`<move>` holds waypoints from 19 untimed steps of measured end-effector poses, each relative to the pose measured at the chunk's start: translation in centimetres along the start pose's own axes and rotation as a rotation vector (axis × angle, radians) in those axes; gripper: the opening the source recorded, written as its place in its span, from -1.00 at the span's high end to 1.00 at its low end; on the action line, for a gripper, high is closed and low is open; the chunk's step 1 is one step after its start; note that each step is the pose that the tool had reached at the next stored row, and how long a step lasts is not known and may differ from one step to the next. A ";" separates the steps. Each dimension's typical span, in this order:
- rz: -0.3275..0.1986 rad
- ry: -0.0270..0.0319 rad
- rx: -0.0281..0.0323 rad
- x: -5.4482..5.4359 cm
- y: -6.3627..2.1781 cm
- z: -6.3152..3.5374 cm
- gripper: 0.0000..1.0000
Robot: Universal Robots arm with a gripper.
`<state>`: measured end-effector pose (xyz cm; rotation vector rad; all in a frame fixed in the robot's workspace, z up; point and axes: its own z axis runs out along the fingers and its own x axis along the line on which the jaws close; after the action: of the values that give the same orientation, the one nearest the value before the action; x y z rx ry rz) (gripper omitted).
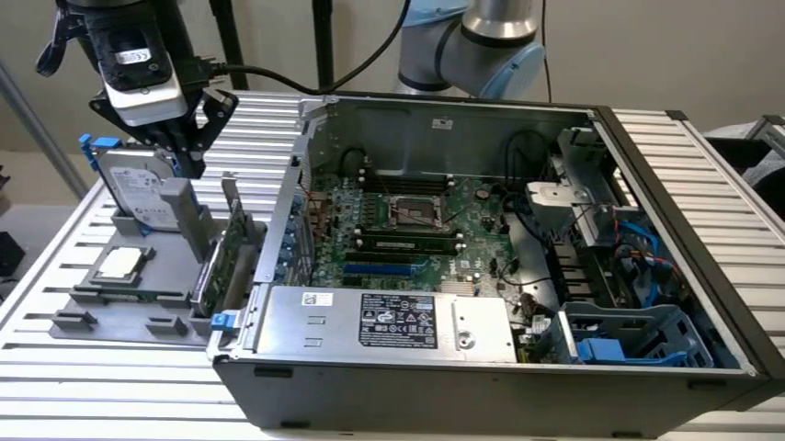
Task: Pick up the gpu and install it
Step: 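Pick up the gpu and move the gpu toward the slot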
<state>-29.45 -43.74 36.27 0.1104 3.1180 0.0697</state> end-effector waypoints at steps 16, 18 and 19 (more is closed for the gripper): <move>0.000 0.0099 0.0063 0.5 -0.21 0.98 1.00; 0.000 0.0098 0.0073 0.5 -0.27 1.34 1.00; 0.001 0.0098 0.0077 0.6 -0.32 1.53 1.00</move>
<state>-30.00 -43.95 34.72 0.1113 3.1282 0.0584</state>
